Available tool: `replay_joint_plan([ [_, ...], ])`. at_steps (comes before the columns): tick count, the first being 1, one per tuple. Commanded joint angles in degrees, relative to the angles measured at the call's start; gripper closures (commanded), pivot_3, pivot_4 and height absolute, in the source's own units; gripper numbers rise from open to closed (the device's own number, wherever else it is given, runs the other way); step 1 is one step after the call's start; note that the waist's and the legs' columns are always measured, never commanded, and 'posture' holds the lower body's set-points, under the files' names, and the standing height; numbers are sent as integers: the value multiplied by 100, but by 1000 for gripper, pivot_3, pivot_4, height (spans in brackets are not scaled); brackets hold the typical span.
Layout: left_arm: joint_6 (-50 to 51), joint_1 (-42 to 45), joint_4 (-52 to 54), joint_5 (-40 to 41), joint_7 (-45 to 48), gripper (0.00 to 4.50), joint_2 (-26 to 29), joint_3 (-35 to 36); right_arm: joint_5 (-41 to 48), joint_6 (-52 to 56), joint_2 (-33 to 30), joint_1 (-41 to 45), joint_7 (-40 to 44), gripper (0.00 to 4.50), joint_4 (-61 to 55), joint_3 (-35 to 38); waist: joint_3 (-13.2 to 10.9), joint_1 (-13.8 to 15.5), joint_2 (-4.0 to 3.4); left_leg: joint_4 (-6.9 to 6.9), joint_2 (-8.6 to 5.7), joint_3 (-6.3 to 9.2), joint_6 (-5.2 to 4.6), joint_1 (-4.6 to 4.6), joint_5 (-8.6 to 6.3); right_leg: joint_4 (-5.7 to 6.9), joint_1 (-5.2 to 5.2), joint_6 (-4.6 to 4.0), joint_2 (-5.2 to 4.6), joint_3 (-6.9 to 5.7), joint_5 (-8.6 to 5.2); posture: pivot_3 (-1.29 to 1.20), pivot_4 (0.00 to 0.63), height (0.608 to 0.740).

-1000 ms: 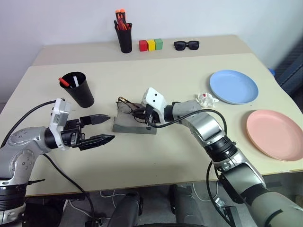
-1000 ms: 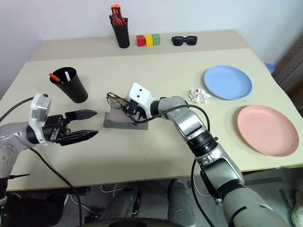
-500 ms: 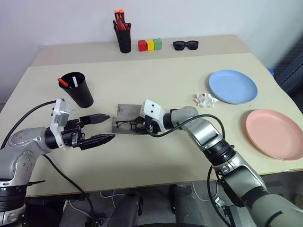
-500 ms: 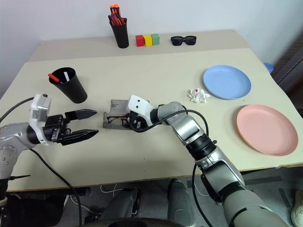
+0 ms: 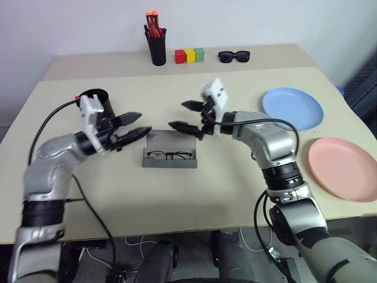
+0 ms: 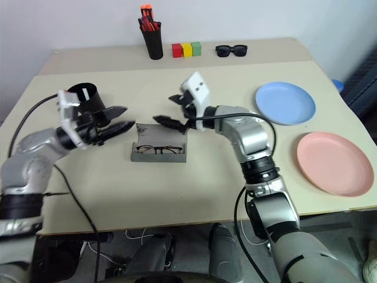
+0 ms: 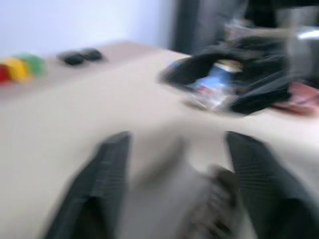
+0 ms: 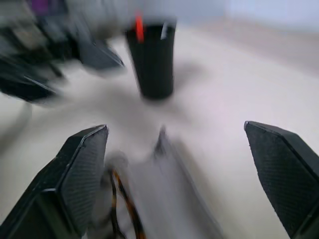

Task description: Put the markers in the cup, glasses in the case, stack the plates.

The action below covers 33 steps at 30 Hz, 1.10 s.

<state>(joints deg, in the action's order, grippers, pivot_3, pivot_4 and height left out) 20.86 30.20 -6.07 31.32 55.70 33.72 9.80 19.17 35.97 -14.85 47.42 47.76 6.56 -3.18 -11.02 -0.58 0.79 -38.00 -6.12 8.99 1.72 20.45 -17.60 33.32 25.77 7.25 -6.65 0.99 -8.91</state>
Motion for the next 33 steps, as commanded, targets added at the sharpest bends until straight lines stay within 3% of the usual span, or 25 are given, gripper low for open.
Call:
replay_joint_plan([
  [1,-368,668,-769,-708,-561,3237,-186,-290,45,-106,-317,-255,-67,0,-284,219,0,-11,-1,0,-1,-4,0,-3,0,0,-2,0,0,1,0,0,150,740],
  [3,-533,1116,-1417,-1095,-699,4221,-336,-562,18,-89,-435,-390,-142,0,-378,220,0,-16,-2,1,-2,-7,0,-4,0,-1,-2,0,0,1,0,0,150,740],
  [4,-603,1355,-1759,-1241,-770,4446,-424,-649,48,-29,-471,-438,-179,0,-444,221,0,-29,-2,1,-3,-8,0,-3,0,-1,-2,0,0,1,0,0,150,740],
  [11,-775,2490,-3664,-2061,-577,4446,-710,-1274,49,-28,-474,-580,-428,0,-666,161,-1,-81,-3,1,-1,-19,25,1,14,-1,7,2,0,5,1,0,150,740],
  [18,560,3220,-4522,-2429,511,4446,-662,-1802,52,-35,-472,-676,-591,0,-785,122,-1,-56,-3,-5,-4,-20,15,6,9,-1,5,8,-1,4,4,0,150,740],
  [24,761,3272,-4387,-2461,1536,4446,-374,-1923,24,-96,-479,-678,-726,0,-747,156,-1,-98,-3,-4,-3,-20,17,5,10,1,9,8,0,4,3,0,150,740],
  [28,1108,2916,-3657,-2474,2243,4446,-77,-2174,-2,-170,-523,-631,-754,0,-659,180,-1,-141,-3,-4,-3,-20,17,8,10,5,12,8,0,5,3,0,150,740],
  [33,1573,2176,-2333,-2309,2263,4446,207,-2097,-43,-298,-577,-562,-776,0,-503,227,-1,-189,-3,-4,-2,-19,16,7,10,10,12,8,-1,7,3,0,150,740],
])
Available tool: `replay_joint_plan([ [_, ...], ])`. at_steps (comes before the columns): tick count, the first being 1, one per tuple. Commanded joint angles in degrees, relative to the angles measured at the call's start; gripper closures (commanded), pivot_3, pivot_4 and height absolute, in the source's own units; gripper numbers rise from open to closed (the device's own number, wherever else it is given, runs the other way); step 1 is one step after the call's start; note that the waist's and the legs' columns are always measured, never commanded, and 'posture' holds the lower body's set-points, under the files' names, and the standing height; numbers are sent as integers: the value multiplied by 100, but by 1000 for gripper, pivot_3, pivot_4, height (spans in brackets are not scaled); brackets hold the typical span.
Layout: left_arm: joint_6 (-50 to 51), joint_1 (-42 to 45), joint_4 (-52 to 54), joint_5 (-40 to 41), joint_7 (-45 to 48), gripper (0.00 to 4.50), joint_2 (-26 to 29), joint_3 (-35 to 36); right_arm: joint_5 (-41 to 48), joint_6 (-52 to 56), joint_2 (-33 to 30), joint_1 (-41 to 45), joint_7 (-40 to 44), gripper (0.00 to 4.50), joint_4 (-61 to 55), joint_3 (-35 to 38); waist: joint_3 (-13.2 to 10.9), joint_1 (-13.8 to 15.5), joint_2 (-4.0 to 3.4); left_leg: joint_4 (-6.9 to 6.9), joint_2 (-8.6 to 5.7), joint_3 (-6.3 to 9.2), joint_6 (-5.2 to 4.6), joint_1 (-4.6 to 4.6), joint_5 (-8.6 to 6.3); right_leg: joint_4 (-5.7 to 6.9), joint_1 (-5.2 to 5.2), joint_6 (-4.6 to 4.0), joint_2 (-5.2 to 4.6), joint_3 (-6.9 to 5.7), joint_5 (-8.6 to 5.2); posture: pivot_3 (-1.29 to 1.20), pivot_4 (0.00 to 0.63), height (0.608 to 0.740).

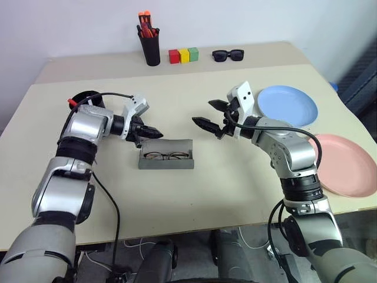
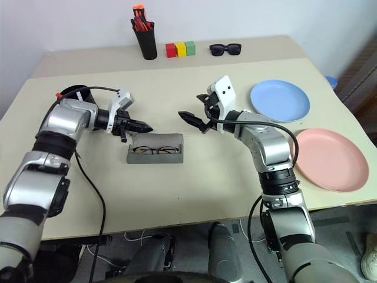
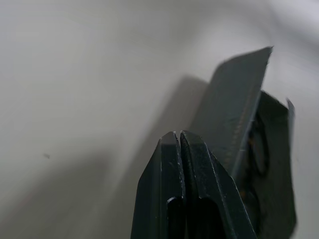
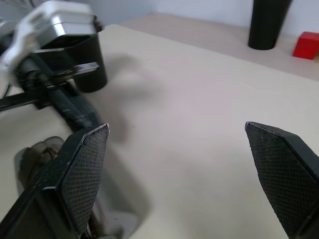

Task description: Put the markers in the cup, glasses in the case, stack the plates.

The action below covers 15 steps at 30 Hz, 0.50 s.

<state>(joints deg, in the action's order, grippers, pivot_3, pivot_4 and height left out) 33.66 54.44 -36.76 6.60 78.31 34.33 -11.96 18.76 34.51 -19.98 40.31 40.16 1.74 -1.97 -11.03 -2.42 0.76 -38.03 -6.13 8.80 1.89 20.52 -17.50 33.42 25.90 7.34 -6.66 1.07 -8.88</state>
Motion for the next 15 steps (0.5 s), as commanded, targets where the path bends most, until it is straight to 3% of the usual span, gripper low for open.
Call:
replay_joint_plan([
  [1,399,-395,1020,216,-51,4446,188,136,-8,-175,-73,153,-12,0,-6,97,0,-6,0,0,1,0,0,0,0,0,1,0,0,0,0,0,150,740],
  [6,793,-1272,2576,491,-349,4446,450,348,-47,-277,-115,135,-16,0,51,77,0,-10,0,2,6,-8,0,6,0,6,19,-1,1,10,0,0,150,740],
  [10,418,-1454,2656,761,-1022,4446,144,920,-70,-364,-157,150,-83,0,104,146,0,11,0,1,6,-24,-1,5,-1,15,27,-1,-1,21,0,0,150,740],
  [13,85,-1343,2610,1235,-1399,3577,-178,1644,-105,-330,-427,167,-171,0,139,344,0,60,1,-4,7,-24,-2,6,-1,17,27,-2,-2,21,1,0,150,740],
  [15,14,-1370,2735,1554,-1410,2561,-294,1906,-38,-81,-716,52,-213,0,-43,547,-1,87,1,-5,6,-28,2,8,1,17,31,-2,-5,22,1,0,150,740],
])
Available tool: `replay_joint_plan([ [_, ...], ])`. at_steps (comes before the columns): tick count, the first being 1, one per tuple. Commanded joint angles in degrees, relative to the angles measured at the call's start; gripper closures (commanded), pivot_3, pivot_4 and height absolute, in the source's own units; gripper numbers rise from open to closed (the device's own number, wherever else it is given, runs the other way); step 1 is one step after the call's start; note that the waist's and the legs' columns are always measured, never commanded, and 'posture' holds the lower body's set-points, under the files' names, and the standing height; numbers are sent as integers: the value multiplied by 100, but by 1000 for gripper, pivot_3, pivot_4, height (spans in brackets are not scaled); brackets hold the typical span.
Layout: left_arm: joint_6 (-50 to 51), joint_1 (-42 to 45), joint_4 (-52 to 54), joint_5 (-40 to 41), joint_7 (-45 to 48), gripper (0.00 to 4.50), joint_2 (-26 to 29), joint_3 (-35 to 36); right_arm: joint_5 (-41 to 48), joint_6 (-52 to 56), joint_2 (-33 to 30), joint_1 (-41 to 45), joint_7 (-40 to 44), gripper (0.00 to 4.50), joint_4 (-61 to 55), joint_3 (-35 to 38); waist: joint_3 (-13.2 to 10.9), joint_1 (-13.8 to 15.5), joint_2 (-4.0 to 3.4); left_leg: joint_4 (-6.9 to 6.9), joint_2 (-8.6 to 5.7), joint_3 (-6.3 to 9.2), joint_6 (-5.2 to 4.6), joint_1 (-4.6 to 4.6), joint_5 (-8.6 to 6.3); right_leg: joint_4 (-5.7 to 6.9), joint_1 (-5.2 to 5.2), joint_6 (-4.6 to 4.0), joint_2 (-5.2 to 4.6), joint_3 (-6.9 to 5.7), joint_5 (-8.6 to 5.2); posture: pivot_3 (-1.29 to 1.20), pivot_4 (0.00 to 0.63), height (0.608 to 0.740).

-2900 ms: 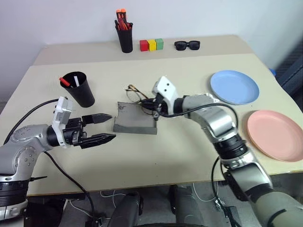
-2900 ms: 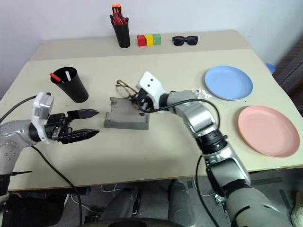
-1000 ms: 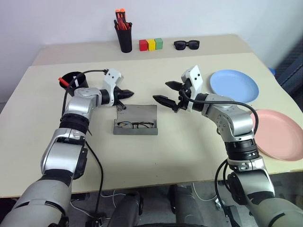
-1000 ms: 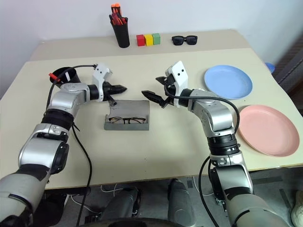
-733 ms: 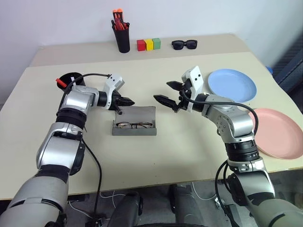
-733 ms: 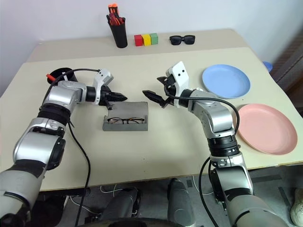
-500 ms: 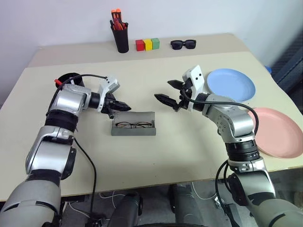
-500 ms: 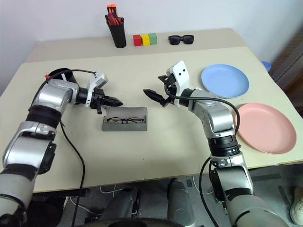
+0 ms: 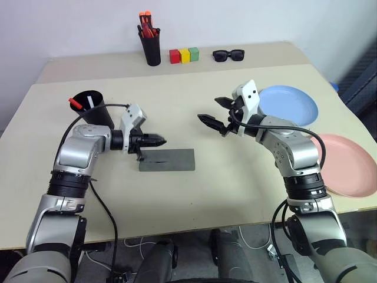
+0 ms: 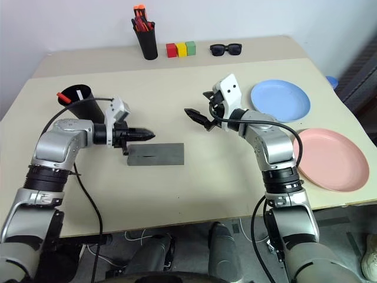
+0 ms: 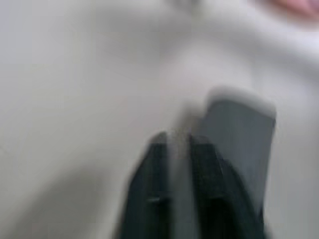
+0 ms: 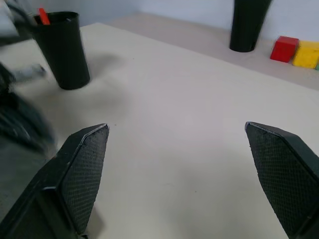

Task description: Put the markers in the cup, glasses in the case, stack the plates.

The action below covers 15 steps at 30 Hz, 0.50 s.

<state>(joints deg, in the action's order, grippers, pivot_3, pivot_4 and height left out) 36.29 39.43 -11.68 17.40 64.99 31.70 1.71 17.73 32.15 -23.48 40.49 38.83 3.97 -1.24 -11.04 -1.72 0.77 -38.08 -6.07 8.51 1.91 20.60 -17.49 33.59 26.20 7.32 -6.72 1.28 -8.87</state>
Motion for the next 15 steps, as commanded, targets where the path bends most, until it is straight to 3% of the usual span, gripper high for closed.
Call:
replay_joint_plan([
  [1,-287,107,279,595,-69,2058,-65,616,94,322,-515,-45,-125,0,-378,565,0,53,0,0,0,-1,3,2,2,-1,2,0,0,0,0,0,150,740],
  [5,-257,-66,457,1159,241,48,-19,840,278,1149,-1425,-811,-61,0,-1279,1073,0,123,0,4,0,-10,-1,5,-1,-10,3,0,-1,1,0,0,150,740],
  [10,-153,-225,587,1616,540,48,61,865,588,1978,-2394,-2101,119,0,-2302,1850,0,108,1,-5,-2,-21,-32,9,-18,-19,-2,5,-5,3,2,0,150,740],
  [15,179,-350,562,1933,911,48,256,687,489,2294,-2755,-3598,68,0,-2696,2895,1,111,1,-5,4,-33,-46,-28,-26,-21,-41,8,0,10,3,0,150,740],
])
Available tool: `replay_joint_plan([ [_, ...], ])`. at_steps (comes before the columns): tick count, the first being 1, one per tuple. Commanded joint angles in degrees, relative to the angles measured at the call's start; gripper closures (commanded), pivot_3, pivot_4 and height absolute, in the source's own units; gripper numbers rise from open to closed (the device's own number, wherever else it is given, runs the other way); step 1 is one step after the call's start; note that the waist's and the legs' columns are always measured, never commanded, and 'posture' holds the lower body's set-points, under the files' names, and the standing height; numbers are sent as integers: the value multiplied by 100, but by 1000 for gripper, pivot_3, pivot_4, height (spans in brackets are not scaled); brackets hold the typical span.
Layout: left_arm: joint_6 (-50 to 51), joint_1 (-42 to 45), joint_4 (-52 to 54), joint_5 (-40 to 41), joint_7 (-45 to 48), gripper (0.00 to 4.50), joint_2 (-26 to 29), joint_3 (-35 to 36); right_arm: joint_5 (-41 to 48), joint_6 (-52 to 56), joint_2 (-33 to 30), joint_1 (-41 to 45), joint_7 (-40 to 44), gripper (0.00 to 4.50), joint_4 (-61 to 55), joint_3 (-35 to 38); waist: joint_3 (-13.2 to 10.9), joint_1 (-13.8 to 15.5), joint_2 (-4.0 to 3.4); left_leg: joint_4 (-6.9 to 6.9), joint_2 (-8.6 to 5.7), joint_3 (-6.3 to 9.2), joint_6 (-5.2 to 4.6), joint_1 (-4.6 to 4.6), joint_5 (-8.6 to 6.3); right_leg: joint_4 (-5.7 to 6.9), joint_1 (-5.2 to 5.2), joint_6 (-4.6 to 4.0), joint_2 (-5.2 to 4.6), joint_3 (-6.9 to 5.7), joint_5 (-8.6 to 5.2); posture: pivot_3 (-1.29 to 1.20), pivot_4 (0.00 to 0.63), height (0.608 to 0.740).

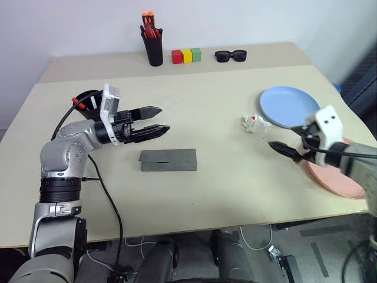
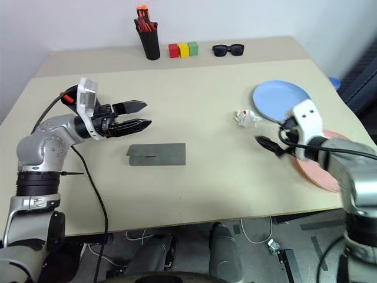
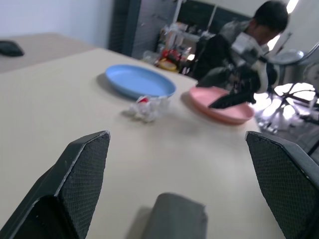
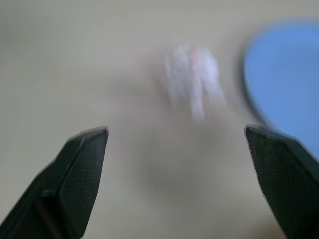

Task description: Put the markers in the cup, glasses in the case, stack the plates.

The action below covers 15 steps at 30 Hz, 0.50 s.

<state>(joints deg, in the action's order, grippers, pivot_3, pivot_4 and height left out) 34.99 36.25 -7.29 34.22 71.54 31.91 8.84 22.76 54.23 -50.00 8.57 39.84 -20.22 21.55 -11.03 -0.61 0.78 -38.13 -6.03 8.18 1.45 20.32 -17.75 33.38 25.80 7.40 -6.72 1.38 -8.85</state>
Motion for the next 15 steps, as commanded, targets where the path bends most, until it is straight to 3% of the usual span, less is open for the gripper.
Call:
replay_joint_plan([
  [1,365,-60,101,280,371,48,291,-89,-86,96,-126,-676,-77,0,-310,734,0,-7,0,-1,0,-1,-2,-2,-1,-7,-7,1,1,0,0,0,150,740],
  [10,446,66,70,233,591,48,319,-481,-602,5,-130,-1549,-547,0,-159,491,0,2,0,-7,2,-2,-4,-21,-2,-14,-33,2,2,0,-1,0,150,740],
  [13,505,127,136,343,518,0,300,-422,-683,31,-87,-1457,-681,880,217,431,1,6,0,-8,2,-2,-4,-19,-1,-17,-33,2,0,0,-1,0,150,740],
  [15,447,103,140,326,522,0,328,-421,-723,20,-110,-1433,-706,1844,350,355,1,8,0,-8,2,-2,-4,-20,-1,-17,-32,2,0,0,-1,0,150,740],
])
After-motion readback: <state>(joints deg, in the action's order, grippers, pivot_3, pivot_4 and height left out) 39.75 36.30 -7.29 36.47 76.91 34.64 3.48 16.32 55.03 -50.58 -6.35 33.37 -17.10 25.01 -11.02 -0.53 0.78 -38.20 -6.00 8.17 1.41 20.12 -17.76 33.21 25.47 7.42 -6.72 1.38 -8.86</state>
